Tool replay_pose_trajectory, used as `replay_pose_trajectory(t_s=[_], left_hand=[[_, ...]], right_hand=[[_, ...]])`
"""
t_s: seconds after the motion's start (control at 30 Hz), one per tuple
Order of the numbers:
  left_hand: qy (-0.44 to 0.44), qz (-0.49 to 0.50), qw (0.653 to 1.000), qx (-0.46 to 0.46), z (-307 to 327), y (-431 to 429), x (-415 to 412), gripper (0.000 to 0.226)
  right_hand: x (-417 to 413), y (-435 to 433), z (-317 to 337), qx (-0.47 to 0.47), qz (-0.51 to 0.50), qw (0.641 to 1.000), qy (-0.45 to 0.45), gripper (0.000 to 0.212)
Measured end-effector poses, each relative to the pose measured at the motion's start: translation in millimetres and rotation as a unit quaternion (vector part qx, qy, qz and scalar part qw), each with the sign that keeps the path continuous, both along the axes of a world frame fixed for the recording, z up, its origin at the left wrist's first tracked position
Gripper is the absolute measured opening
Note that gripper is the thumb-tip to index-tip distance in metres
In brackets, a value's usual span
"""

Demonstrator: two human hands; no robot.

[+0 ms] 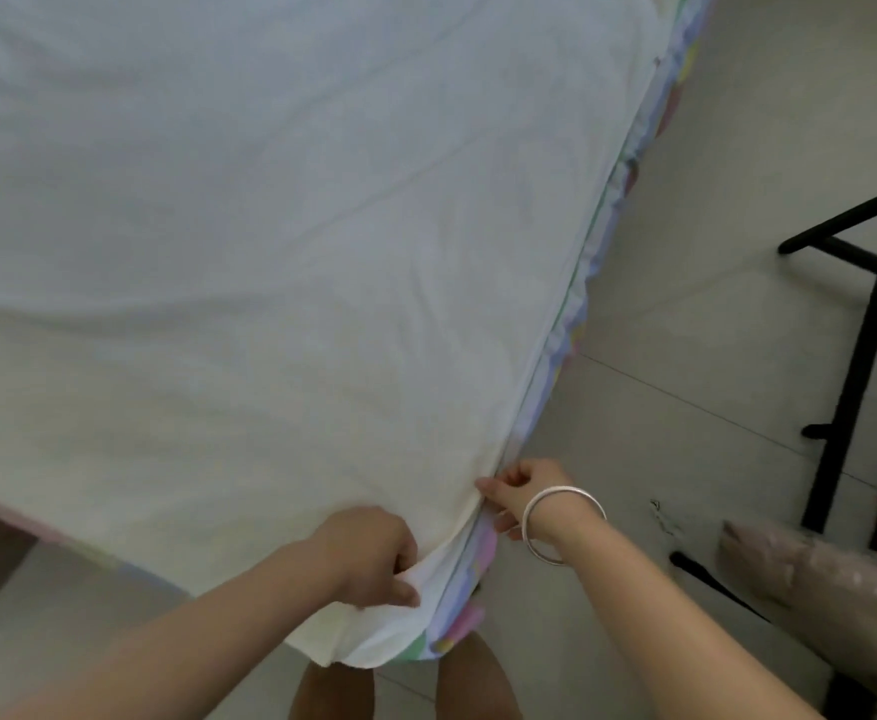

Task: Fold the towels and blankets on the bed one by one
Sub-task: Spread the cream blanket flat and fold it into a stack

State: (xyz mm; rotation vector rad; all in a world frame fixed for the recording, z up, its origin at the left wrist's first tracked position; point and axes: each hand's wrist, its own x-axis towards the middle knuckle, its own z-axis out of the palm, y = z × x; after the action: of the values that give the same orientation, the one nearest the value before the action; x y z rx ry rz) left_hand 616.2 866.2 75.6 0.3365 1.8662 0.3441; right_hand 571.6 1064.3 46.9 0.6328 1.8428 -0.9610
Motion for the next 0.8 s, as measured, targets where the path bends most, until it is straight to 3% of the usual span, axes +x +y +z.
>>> replay_pose_trajectory(t_s=[0.1,0.2,0.33,0.43,0.5,0.6,0.73,0.8], left_hand=[[-0.129,0.114,0.984,0.035,-1,6,14,0.028],[-0.155,0.149,0.976,0.045,-5,6,25,0.028],[-0.201,0.154,0.967,0.043,-10,3,29,0.022],[-0.254,0.167,0.952,0.036,-11,2,30,0.023],[-0.252,0.136,0.957,0.032,-11,1,34,0.022],[-0.249,0.110,0.962,0.033,-8,4,42,0.039],[-0.372,0.268,0.886,0.074,5,-49,16,0.039],[-0.329,0.312,0.888,0.075,14,-106,-17,0.028]], right_hand=[[13,-5,2,0.031,0.095,0.995,0.017,0.037],[22,-13,12,0.042,0.142,0.989,-0.007,0.040],[25,-31,32,-0.075,0.081,0.988,-0.107,0.034],[25,-46,34,-0.171,-0.010,0.979,-0.114,0.021],[29,-52,29,-0.174,-0.028,0.978,-0.108,0.014],[40,-54,21,-0.125,0.027,0.987,-0.101,0.017],[34,-90,34,-0.142,0.092,0.977,-0.129,0.011],[19,-126,42,-0.180,0.061,0.978,-0.082,0.011]])
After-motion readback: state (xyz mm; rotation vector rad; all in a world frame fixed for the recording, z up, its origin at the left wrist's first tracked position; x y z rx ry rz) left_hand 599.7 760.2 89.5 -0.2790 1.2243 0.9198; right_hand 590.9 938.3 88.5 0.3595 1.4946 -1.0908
